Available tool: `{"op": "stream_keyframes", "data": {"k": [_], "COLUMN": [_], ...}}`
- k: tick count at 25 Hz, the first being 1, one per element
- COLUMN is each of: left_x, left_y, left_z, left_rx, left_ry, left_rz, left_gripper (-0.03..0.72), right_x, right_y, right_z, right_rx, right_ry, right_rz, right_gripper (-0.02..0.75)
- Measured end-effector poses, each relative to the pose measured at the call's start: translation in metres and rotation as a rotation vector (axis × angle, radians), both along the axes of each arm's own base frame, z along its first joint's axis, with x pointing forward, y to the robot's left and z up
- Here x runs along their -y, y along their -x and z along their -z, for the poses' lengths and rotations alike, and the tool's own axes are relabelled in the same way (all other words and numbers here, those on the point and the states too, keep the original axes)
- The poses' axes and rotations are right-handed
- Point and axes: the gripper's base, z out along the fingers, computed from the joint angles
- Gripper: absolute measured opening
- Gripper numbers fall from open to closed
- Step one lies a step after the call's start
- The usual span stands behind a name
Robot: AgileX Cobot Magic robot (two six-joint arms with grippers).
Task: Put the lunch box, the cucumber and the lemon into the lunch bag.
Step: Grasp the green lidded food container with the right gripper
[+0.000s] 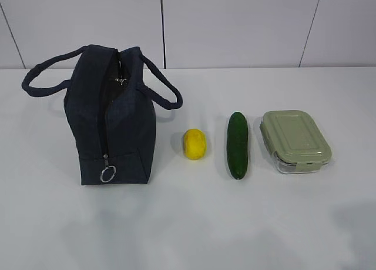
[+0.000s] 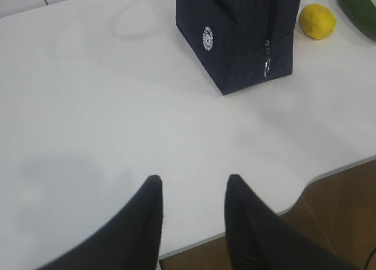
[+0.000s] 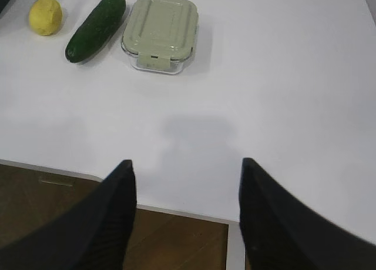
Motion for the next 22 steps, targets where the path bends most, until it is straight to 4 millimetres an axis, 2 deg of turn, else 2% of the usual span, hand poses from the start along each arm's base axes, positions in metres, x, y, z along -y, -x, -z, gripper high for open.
{"op": "stream_keyframes", "data": {"k": [22], "left_x": [0.0], "left_y": [0.0], "left_z": [0.0], "left_rx": [0.0], "left_ry": [0.0], "left_rz": [0.0], "left_gripper": [0.239], "right_x": [0.0005], "right_y": [0.0], "right_z": [0.0], "right_rx": [0.0], "right_ry": [0.005], "right_rz": [0.003], "right_gripper": [0.421]}}
